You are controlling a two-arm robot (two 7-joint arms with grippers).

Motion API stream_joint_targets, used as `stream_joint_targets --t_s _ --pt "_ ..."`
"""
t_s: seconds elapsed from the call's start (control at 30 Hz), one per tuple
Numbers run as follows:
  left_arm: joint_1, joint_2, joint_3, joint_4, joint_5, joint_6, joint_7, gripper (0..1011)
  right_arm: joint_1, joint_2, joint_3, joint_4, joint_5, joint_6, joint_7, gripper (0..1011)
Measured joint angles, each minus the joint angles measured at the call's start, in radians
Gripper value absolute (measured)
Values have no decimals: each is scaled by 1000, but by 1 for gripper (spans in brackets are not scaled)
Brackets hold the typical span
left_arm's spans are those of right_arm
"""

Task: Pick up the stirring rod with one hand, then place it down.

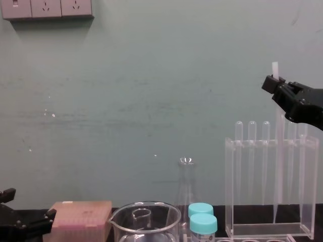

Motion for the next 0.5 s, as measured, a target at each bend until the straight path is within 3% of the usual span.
stream_joint_targets --t_s 0.5 --pt "0 0 0 0 0 0 0 1000 4 -1 -2 1 0 -5 0 69"
